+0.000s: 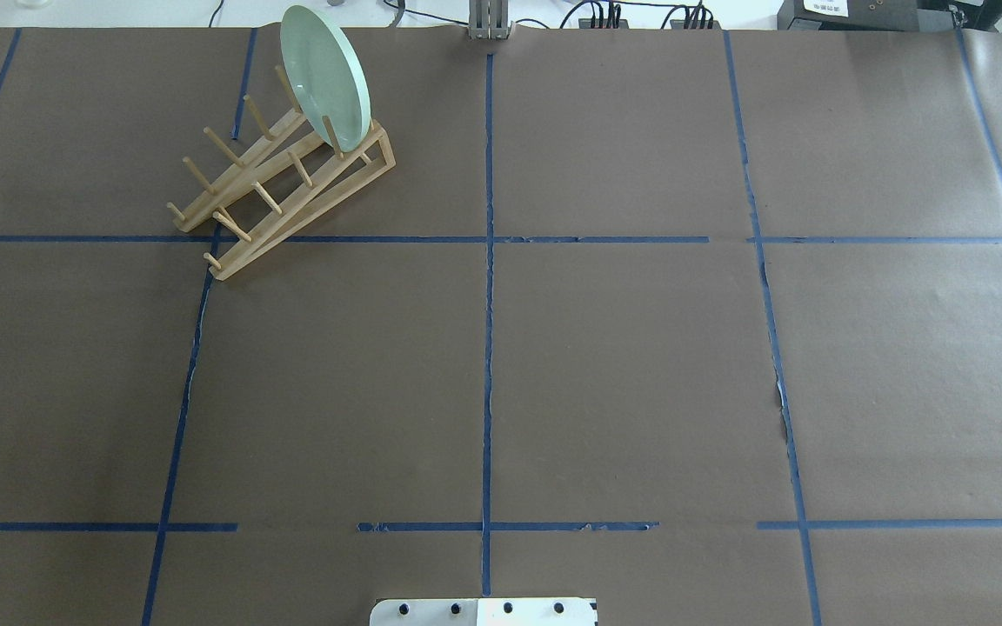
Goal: Place plate on rack
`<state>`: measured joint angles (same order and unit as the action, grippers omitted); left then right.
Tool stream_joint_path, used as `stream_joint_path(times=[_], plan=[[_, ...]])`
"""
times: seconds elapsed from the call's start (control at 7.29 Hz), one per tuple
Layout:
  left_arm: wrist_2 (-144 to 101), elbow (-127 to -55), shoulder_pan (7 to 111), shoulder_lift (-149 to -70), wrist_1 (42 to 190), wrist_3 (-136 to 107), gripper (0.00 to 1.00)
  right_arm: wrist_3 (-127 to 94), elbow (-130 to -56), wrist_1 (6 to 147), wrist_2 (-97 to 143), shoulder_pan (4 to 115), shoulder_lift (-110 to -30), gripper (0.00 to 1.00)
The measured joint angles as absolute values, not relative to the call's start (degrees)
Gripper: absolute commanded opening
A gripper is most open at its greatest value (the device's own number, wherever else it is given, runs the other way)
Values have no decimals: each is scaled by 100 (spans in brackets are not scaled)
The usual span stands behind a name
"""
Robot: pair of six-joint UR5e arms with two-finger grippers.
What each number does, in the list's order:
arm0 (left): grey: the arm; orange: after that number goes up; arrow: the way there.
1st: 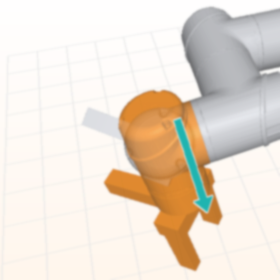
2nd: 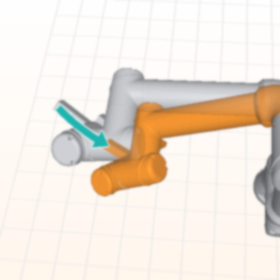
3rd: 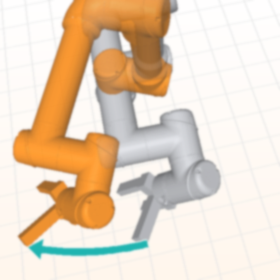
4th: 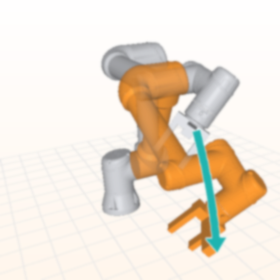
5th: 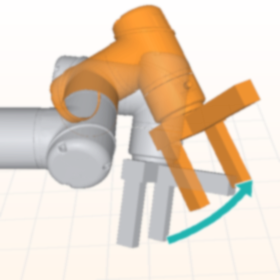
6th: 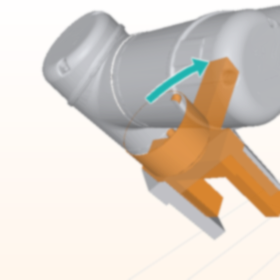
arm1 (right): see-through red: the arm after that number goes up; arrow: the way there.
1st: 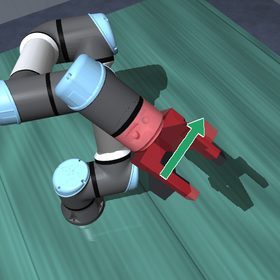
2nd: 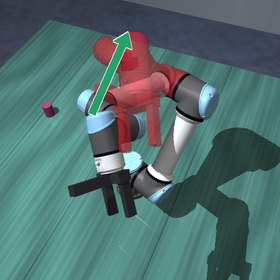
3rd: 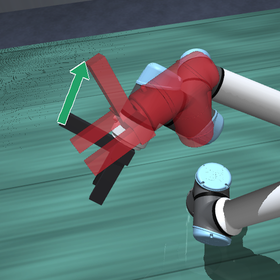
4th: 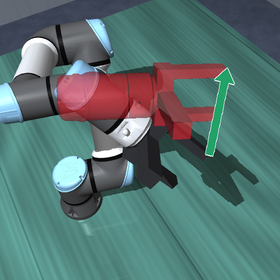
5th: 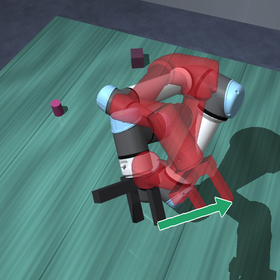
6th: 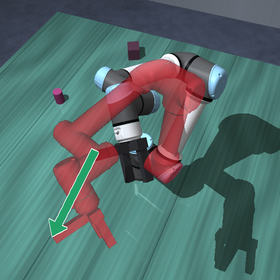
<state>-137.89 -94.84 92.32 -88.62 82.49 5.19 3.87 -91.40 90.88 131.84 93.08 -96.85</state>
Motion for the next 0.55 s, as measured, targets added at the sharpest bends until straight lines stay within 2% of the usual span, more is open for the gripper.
stream_joint_path(times=[0.55], plan=[[-13790,-9476,9237,-9043,8287,514,100,387,-9141,9088,13184,9308,-9683,100]])
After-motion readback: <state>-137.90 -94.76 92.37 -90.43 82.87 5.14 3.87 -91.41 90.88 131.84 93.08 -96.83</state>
